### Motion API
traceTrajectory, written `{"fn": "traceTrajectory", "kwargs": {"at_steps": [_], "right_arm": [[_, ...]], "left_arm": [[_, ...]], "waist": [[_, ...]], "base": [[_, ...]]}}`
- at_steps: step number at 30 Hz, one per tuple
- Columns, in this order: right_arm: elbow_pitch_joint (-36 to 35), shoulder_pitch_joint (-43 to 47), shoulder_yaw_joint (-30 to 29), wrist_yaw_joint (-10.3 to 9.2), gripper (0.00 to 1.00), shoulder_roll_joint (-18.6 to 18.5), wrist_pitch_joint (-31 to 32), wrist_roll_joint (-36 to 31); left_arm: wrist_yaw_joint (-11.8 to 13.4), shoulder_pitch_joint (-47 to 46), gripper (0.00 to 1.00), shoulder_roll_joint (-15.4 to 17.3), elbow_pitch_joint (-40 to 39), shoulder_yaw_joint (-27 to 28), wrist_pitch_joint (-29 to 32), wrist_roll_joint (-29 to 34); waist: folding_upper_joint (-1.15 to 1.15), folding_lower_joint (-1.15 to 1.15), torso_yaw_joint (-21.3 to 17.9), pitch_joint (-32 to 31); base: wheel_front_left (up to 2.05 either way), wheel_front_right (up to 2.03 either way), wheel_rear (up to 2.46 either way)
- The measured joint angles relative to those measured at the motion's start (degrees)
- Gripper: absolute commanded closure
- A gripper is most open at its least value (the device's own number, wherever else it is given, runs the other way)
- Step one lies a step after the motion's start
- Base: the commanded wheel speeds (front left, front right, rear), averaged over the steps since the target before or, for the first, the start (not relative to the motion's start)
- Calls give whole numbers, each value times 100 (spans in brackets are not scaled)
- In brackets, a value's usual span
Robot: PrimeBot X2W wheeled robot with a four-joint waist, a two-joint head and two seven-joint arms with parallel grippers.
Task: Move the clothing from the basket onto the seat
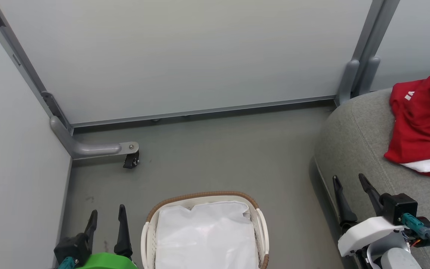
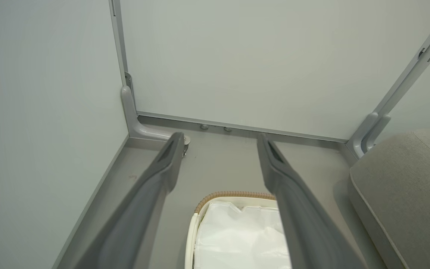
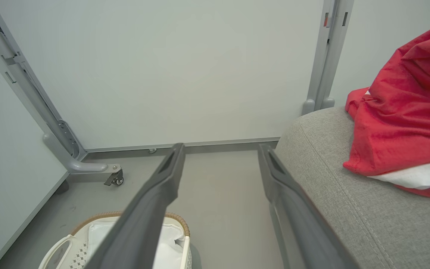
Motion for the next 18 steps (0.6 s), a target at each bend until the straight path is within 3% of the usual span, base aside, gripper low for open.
{"fn": "traceTrajectory", "kwargs": {"at_steps": [2, 3, 8, 18], "right_arm": [[4, -1, 7, 1, 0, 0, 0, 7], [7, -1, 9, 0, 100, 0, 0, 8], [211, 104, 4, 1, 100, 55, 27, 12], [177, 120, -74, 1, 100, 62, 324, 1060]], "left_arm": [[23, -1, 0, 0, 20, 1, 0, -29], [24, -1, 100, 0, 22, 3, 0, -29], [23, 41, 100, -18, 234, -14, 13, -34], [-29, 40, 100, -20, 185, 140, 308, -985]], "waist": [[0, 0, 7, -2], [0, 0, 10, -2], [0, 0, 11, -2], [0, 0, 11, 6]], "base": [[0, 0, 0], [0, 0, 0], [0, 0, 0], [0, 0, 0]]}}
